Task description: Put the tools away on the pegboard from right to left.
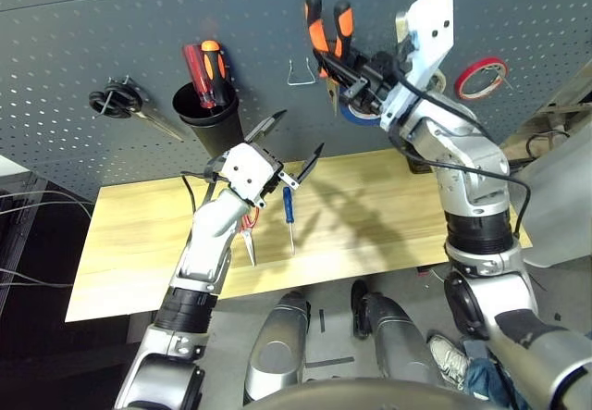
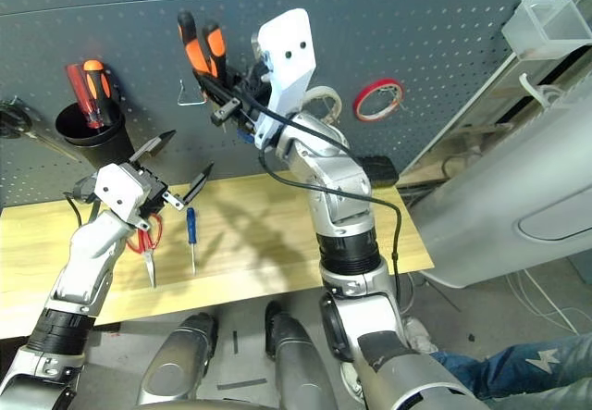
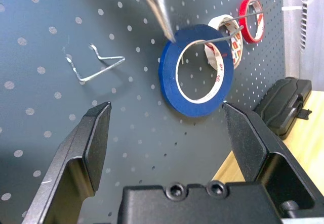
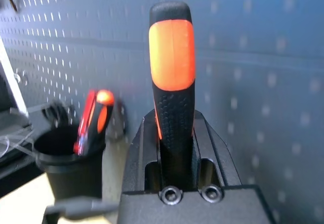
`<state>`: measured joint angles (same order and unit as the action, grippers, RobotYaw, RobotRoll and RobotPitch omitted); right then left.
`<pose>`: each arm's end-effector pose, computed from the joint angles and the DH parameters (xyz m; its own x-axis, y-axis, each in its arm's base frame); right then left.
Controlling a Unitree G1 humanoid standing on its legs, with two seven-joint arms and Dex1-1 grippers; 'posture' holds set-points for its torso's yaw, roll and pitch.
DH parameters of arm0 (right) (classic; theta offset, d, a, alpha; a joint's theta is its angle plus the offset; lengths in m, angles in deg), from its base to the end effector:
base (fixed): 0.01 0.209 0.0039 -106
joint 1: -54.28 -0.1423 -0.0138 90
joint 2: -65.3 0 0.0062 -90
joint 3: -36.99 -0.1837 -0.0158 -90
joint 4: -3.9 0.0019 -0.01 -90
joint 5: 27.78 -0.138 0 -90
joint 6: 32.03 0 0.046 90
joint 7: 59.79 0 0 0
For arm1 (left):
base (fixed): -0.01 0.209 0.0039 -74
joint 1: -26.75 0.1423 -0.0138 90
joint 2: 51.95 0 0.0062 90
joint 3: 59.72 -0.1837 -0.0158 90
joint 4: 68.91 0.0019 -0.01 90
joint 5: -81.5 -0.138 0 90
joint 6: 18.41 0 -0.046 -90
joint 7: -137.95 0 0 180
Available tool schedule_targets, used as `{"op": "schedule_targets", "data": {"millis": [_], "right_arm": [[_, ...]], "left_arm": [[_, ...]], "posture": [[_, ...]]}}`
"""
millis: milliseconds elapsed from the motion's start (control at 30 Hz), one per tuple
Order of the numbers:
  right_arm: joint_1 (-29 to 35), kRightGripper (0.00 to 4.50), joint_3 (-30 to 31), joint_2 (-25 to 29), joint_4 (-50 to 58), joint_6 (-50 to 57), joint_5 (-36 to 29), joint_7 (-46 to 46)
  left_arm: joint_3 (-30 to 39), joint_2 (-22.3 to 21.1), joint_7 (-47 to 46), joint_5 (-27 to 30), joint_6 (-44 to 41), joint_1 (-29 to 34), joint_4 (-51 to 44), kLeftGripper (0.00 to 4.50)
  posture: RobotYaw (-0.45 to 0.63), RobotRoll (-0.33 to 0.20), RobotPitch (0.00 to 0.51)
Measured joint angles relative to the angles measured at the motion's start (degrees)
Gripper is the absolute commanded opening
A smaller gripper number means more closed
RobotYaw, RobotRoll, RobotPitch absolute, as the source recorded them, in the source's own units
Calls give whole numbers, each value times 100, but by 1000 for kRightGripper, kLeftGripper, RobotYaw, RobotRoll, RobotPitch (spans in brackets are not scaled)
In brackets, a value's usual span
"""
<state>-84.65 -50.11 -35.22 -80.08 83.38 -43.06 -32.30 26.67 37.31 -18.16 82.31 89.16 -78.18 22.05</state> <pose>0.2864 -0.0919 0.2511 0.5595 0.7384 0.3766 -0.7161 0.6593 -0.2289 0.2454 0.1734 0.1139 0.7532 -0.5711 0.3264 0.4004 0.7918 0.4612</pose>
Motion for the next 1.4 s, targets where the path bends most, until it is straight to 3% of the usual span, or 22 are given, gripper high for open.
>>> {"op": "schedule_targets", "data": {"millis": [267, 600, 933, 1400], "right_arm": [[-585, 539, 57, -7, -1322, -1453, 439, 47], [-630, 539, 84, -206, -2546, -2812, 641, 211], [-724, 539, 104, -402, -2713, -3148, 638, 324], [-951, 539, 87, -540, -4283, -4123, 733, 368]], "left_arm": [[13, 8, -108, -25, -2, -99, -7, 4500], [13, -19, -131, -37, -31, -114, -65, 4500], [13, -38, -137, -44, -184, 38, -314, 4500], [12, -38, -239, -92, -365, 178, -558, 4500]], "posture": [[212, 0, 218], [238, 0, 238], [258, 0, 255], [283, 0, 277]]}}
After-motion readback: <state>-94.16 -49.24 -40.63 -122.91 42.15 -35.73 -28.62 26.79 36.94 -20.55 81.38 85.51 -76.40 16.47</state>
